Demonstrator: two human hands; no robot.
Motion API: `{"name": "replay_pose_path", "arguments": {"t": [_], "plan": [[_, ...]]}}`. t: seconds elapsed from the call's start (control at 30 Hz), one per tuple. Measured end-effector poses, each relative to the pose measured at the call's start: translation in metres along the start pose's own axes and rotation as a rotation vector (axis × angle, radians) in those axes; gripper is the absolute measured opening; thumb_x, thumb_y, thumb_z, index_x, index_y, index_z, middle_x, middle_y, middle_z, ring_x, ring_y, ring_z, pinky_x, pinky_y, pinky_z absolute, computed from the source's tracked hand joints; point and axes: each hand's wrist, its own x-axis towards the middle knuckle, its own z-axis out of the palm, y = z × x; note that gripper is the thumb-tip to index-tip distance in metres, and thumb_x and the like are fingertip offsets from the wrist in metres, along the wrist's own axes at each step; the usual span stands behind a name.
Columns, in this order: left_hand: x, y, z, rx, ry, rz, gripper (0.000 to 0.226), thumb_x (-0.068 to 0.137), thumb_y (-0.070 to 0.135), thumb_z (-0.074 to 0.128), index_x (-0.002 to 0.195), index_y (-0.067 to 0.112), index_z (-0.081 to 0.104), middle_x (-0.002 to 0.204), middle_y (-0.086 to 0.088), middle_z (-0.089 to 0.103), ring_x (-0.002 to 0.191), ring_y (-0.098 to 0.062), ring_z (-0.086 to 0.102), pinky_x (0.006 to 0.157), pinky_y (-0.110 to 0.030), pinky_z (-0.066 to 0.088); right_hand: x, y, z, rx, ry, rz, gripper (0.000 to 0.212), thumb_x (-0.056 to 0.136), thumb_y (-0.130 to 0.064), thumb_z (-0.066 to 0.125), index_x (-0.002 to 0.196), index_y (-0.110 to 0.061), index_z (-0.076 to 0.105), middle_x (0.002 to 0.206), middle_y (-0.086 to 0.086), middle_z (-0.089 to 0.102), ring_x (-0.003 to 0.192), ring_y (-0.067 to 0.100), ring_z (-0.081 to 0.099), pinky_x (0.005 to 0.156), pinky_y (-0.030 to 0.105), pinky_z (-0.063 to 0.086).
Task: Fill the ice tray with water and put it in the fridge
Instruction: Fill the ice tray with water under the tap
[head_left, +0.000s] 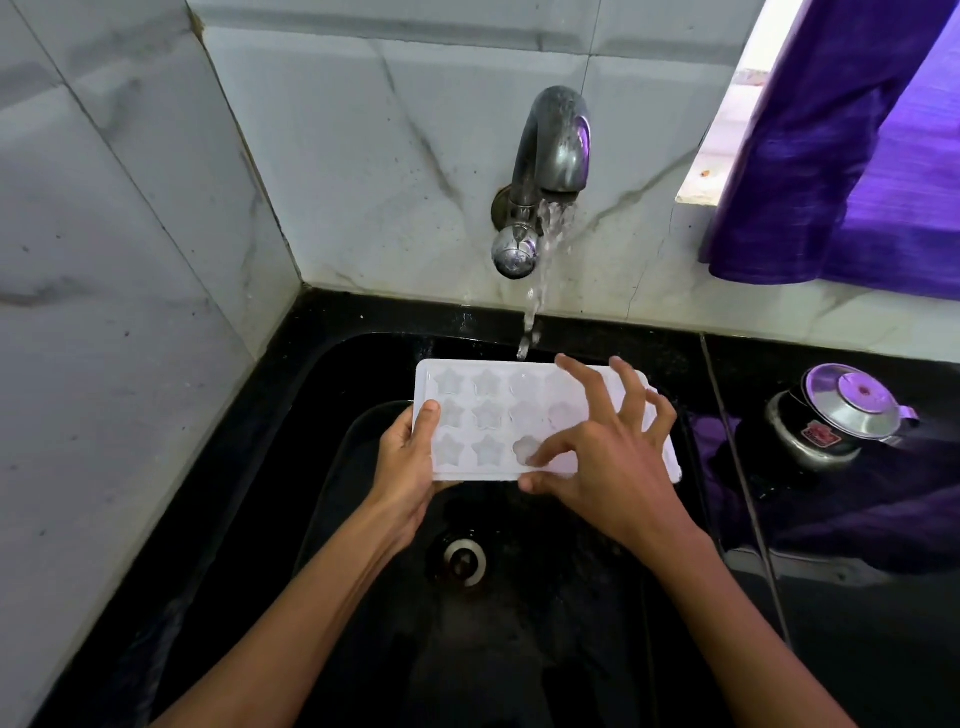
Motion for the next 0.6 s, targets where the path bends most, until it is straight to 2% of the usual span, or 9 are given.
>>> {"name": "replay_pose_path", "arguments": {"t": [0.13, 0.23, 0.33, 0.47, 0.53, 0.6], "plan": [[0.001, 0.001, 0.001, -0.005, -0.006, -0.011, 0.023, 0.098, 0.031, 0.043, 0.105, 0.017, 0.060, 0.103, -0.007, 0.071, 0.092, -0.023, 0.070, 0.074, -0.040, 0.057, 0.011, 0.002, -0.009, 0.103, -0.014, 0.016, 0.031, 0.059, -0.067, 0.073, 0.074, -0.040, 0.072, 0.153, -0.022, 0.016, 0.143, 0.011, -0.014, 0.109, 0.047, -0.008], [0.001, 0.002, 0.003, -0.018, -0.030, -0.020, 0.025, 0.098, 0.031, 0.043, 0.107, 0.016, 0.061, 0.103, -0.007, 0.071, 0.092, -0.024, 0.070, 0.073, -0.039, 0.057, 0.025, 0.002, -0.013, 0.166, 0.033, 0.018, 0.031, 0.070, -0.067, 0.064, 0.088, -0.042, 0.069, 0.151, -0.020, 0.025, 0.146, 0.008, -0.009, 0.111, 0.049, -0.008], [0.002, 0.002, 0.007, -0.018, -0.049, -0.023, 0.027, 0.098, 0.030, 0.043, 0.111, 0.015, 0.060, 0.105, -0.008, 0.071, 0.094, -0.024, 0.069, 0.073, -0.038, 0.058, 0.040, 0.001, -0.011, 0.120, 0.036, -0.004, 0.032, 0.081, -0.061, 0.057, 0.108, -0.043, 0.062, 0.153, -0.015, 0.024, 0.147, 0.012, -0.009, 0.111, 0.051, -0.009], [0.003, 0.001, 0.011, -0.028, -0.048, -0.018, 0.026, 0.097, 0.029, 0.045, 0.107, 0.013, 0.062, 0.100, -0.010, 0.072, 0.087, -0.023, 0.071, 0.065, -0.032, 0.057, 0.053, -0.004, -0.008, 0.015, -0.066, -0.026, 0.042, 0.086, -0.062, 0.047, 0.123, -0.044, 0.054, 0.157, -0.012, 0.015, 0.146, 0.018, -0.016, 0.111, 0.054, -0.011], [0.004, 0.002, 0.012, -0.037, -0.047, -0.023, 0.026, 0.097, 0.029, 0.045, 0.107, 0.012, 0.062, 0.100, -0.010, 0.072, 0.086, -0.022, 0.071, 0.064, -0.031, 0.057, 0.057, -0.006, -0.008, -0.020, -0.074, -0.036, 0.041, 0.087, -0.062, 0.045, 0.123, -0.044, 0.055, 0.157, -0.012, 0.012, 0.145, 0.019, -0.019, 0.112, 0.055, -0.011], [0.005, 0.002, 0.012, -0.037, -0.045, -0.020, 0.027, 0.097, 0.029, 0.045, 0.108, 0.011, 0.062, 0.100, -0.011, 0.072, 0.087, -0.023, 0.070, 0.065, -0.031, 0.057, 0.060, -0.008, -0.009, -0.010, -0.063, -0.036, 0.034, 0.088, -0.061, 0.047, 0.114, -0.044, 0.061, 0.157, -0.012, 0.013, 0.145, 0.019, -0.020, 0.111, 0.054, -0.012]]}}
